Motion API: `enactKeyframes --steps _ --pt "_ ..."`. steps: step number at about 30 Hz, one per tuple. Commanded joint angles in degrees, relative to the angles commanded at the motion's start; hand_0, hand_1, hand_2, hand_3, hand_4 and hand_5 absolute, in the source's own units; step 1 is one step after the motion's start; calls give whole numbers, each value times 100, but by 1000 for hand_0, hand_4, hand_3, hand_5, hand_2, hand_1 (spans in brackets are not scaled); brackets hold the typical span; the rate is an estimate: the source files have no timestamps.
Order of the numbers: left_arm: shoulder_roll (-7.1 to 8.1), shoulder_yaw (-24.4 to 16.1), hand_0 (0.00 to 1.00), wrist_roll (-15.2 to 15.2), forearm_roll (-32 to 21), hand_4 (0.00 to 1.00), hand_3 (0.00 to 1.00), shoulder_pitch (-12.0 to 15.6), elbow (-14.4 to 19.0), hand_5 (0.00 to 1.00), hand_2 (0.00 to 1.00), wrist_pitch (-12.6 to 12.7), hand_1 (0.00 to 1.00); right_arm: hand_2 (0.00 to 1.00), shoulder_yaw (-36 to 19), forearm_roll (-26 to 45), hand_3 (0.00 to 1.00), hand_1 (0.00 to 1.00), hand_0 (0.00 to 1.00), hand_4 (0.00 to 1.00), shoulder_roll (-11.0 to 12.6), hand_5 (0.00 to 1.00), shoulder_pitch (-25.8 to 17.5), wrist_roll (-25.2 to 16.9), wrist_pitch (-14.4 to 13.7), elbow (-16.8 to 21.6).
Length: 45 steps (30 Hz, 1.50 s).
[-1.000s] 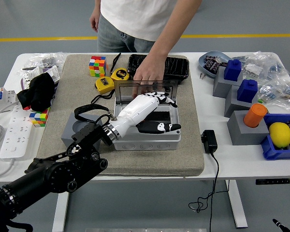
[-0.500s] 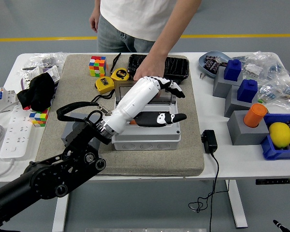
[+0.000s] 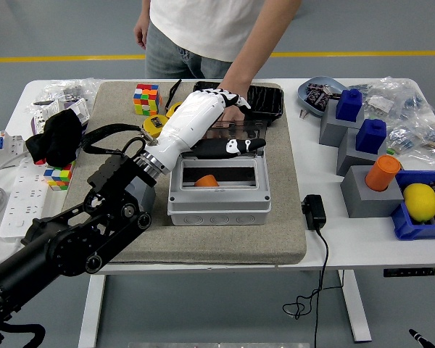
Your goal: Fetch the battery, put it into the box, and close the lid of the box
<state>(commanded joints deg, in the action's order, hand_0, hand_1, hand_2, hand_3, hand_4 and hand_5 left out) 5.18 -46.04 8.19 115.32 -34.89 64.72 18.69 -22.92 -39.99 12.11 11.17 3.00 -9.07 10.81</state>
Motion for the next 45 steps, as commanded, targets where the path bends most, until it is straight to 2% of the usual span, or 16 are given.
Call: enactKeyframes --steps 2,4,5,10,11,16,17,22,23,30,45 --pt "2 -20 998 -454 323 998 966 0 10 998 998 -166 998 766 -10 -9 791 838 990 998 -3 998 7 2 1 3" --pt "0 -23 998 -811 559 998 966 2 10 998 998 -274 998 766 -23 -17 791 838 990 998 -6 998 15 2 2 6" --pt "1 -18 998 -937 637 998 998 5 6 998 998 -324 998 765 -31 -22 791 835 990 998 -9 998 18 3 2 8" --pt "7 50 998 -1190 922 998 998 15 -5 998 998 -456 998 765 -41 -17 791 835 990 998 -3 998 26 -1 -5 6" --pt "9 61 998 -1213 955 998 859 17 -5 998 998 -472 998 764 -39 -14 790 833 989 998 -1 998 25 -1 -6 5" --pt "40 119 998 -1216 1064 998 859 31 16 998 998 -456 998 764 -12 9 790 833 989 998 7 998 18 -1 -16 -2" --pt "53 134 998 -1210 1077 998 641 37 28 998 998 -453 998 764 -6 14 790 830 988 998 7 998 16 0 -18 -3" --pt "89 174 998 -1152 1086 998 641 58 66 998 998 -365 998 764 8 19 790 830 988 998 4 998 15 3 -19 -1" --pt "94 181 998 -1148 1082 998 616 61 75 998 998 -354 998 764 9 20 789 830 987 998 3 998 14 3 -19 -2" --pt "148 305 998 -1168 1061 998 601 87 145 998 998 -379 998 760 6 16 789 830 987 998 16 998 10 -6 -15 8" --pt "257 654 998 -1113 934 998 572 146 514 998 998 -222 998 761 -3 22 788 826 985 998 20 998 11 -10 -19 2"
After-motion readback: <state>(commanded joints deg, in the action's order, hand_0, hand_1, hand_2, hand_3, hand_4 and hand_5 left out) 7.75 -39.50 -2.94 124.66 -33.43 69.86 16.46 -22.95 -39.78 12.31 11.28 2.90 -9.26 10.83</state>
